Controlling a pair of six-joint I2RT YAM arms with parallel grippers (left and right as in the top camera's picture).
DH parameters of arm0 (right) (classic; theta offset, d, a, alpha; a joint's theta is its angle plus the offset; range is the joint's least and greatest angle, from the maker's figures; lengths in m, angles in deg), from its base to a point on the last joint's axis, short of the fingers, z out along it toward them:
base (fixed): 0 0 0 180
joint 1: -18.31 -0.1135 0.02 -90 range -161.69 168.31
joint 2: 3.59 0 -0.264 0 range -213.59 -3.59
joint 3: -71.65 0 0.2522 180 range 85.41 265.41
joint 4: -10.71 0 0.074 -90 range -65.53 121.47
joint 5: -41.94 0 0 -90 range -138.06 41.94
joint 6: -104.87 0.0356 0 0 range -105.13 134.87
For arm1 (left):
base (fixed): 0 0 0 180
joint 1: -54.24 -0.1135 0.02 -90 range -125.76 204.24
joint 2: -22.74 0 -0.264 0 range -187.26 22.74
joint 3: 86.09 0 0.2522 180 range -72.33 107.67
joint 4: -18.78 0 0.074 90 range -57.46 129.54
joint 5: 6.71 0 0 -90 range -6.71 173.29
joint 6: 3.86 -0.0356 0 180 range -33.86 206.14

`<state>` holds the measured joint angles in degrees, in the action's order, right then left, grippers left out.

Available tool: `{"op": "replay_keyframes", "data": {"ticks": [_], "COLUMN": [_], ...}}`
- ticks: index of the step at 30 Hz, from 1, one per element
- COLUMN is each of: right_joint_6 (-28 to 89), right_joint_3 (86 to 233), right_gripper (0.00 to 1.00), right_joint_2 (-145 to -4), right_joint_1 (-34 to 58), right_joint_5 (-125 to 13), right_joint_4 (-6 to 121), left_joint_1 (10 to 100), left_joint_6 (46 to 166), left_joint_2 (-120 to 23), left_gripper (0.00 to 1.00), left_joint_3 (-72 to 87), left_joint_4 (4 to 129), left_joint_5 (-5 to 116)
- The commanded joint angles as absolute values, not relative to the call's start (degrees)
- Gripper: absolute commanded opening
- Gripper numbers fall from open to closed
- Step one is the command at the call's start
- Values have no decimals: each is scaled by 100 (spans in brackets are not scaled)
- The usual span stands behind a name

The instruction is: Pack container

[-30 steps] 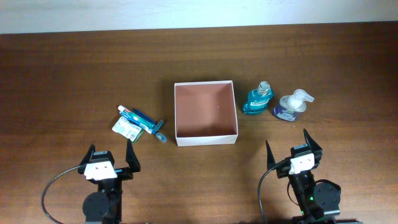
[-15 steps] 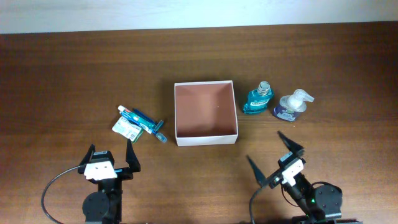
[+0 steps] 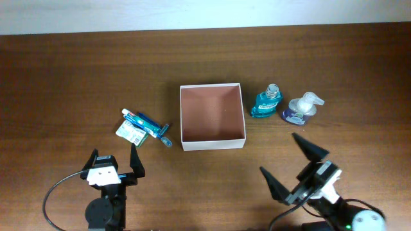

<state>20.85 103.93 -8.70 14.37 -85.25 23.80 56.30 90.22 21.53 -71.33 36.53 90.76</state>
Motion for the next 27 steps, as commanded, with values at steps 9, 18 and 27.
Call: {"op": "replay_keyframes", "data": {"ticks": [9, 18, 27], "right_joint_6": [2069, 1186, 673], "right_joint_3": [14067, 15647, 15647], "right_gripper": [98, 98, 99], "right_joint_2": [-4467, -6362, -7105], "right_joint_1": [1463, 1465, 1452], "right_joint_5": [-6228, -6077, -6152], "right_joint_4": [5654, 6524, 6391], "left_joint_1": [5593, 5593, 5593], "left_joint_6": [8948, 8948, 8948], "left_joint_2": [2234, 2234, 2234], "left_gripper": [99, 99, 99], "left_joint_3": [-7181, -7181, -7181], "left_joint_4": [3649, 3649, 3649], "left_joint_5": [9014, 9014, 9012]}}
